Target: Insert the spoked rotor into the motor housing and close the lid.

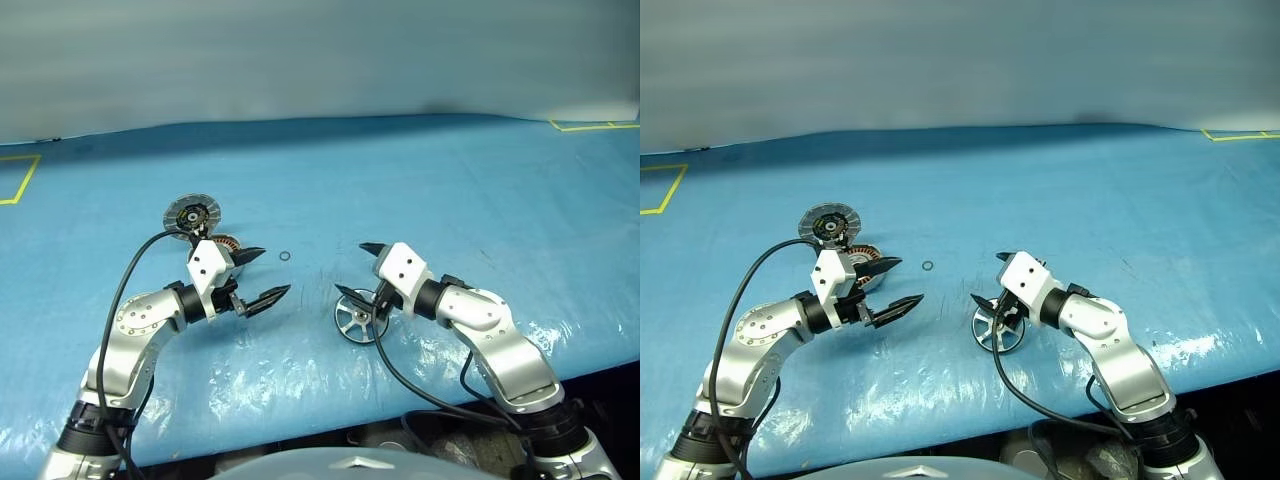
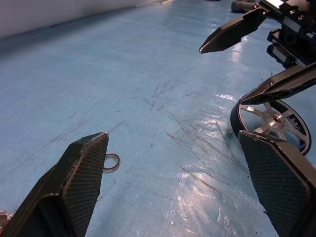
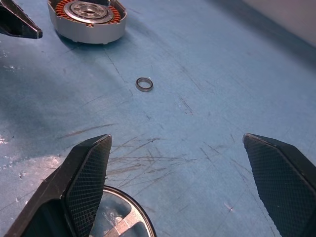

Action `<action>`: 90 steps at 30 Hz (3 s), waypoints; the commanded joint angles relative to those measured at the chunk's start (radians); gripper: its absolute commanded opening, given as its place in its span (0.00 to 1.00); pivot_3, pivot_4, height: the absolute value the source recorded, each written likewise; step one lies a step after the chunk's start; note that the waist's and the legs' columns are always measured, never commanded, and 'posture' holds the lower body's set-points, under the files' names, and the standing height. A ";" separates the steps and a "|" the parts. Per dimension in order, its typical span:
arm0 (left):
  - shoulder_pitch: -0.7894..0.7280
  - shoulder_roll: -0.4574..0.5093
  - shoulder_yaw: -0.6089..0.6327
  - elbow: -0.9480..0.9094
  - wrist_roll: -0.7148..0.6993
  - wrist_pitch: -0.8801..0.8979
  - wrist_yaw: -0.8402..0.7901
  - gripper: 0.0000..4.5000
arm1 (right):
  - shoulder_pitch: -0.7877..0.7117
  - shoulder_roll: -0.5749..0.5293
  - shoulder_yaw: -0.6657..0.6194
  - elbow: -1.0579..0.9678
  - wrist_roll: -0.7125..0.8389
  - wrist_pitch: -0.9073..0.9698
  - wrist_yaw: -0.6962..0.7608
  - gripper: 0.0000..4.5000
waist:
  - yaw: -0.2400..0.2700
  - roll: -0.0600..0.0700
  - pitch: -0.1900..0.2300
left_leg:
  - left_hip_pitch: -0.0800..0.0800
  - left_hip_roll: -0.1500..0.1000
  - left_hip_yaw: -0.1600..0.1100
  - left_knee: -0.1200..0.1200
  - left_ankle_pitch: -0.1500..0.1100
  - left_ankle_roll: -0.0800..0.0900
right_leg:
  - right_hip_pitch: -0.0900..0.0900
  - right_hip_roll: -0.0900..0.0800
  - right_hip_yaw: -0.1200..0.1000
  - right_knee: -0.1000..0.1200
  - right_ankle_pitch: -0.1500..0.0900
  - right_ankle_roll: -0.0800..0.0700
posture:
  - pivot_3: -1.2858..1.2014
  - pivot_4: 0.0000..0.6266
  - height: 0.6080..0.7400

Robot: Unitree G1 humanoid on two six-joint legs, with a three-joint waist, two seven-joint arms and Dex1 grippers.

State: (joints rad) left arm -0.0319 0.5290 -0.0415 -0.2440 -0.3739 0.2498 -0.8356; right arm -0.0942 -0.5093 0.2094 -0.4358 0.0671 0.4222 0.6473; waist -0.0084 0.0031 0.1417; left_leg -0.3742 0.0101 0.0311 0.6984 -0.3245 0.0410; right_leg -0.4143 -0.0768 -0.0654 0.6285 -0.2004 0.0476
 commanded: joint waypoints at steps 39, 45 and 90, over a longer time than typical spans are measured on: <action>-0.237 0.383 0.008 0.071 0.207 -0.004 -0.154 1.00 | -0.011 0.053 0.026 0.058 -0.051 -0.102 -0.065 1.00 | -0.001 -0.001 0.001 | 0.000 0.000 0.000 0.000 0.000 -0.001 | 0.000 0.001 0.000 0.000 0.000 0.000 | 0.52 0.24 1.00; -0.334 0.458 -0.089 0.194 0.309 -0.027 -0.262 1.00 | 0.010 0.081 0.040 0.069 -0.071 -0.126 -0.096 1.00 | -0.002 -0.001 0.001 | -0.001 0.000 0.002 0.000 0.000 -0.001 | -0.001 0.001 0.000 0.000 0.000 0.000 | 0.52 0.24 1.00; -0.430 0.399 -0.154 0.476 0.365 -0.204 -0.484 1.00 | 0.102 0.084 0.046 0.069 -0.172 -0.121 -0.181 1.00 | -0.001 -0.004 0.003 | -0.001 0.000 0.003 0.002 0.000 0.000 | -0.002 0.001 0.002 0.002 0.000 0.001 | 0.52 0.24 1.00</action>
State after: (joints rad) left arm -0.4633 0.9143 -0.2062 0.2716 -0.0070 0.0570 -1.3129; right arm 0.0083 -0.4237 0.2645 -0.3590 -0.0962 0.3085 0.4719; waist -0.0096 -0.0007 0.1449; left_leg -0.3754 0.0103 0.0336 0.7000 -0.3245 0.0411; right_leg -0.4163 -0.0754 -0.0638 0.6303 -0.2002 0.0484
